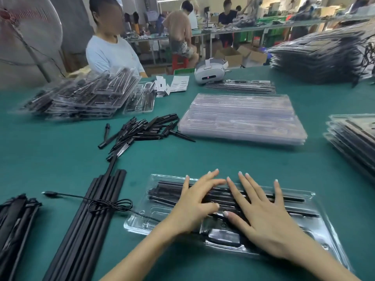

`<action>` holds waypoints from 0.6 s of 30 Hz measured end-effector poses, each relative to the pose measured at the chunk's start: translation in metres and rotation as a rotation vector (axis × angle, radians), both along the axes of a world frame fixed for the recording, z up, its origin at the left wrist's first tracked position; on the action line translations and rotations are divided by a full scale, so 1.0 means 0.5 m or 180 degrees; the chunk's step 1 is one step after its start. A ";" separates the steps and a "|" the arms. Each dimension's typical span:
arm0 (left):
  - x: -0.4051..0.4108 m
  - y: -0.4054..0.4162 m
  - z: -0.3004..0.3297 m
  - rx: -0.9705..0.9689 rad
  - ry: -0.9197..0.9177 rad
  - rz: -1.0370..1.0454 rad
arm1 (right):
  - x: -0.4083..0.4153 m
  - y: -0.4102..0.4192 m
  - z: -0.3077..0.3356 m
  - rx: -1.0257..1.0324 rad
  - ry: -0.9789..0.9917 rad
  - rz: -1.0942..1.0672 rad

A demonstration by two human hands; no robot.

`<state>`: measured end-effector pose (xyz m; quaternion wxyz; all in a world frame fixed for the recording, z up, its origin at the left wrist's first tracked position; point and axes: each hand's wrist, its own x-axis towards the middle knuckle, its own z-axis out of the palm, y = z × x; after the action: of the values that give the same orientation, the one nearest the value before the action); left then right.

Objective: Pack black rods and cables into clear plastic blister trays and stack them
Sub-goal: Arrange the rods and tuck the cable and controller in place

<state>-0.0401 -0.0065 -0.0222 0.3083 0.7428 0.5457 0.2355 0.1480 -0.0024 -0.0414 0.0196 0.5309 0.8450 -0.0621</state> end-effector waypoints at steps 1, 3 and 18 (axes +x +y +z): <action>0.000 0.007 0.013 0.0069 -0.0380 0.0213 | 0.000 0.001 -0.003 -0.0014 0.0015 -0.0003; 0.028 0.019 0.026 0.0621 -0.0192 0.0189 | 0.003 0.002 -0.001 0.0024 0.0130 0.0019; 0.147 0.027 -0.056 0.0877 0.1597 -0.0760 | 0.258 -0.102 0.053 -0.0083 0.2659 -0.2116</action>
<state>0.0334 0.0072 -0.0501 0.0858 0.8714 0.4765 0.0787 0.2768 -0.0533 -0.0149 -0.3326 0.6997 0.5662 -0.2814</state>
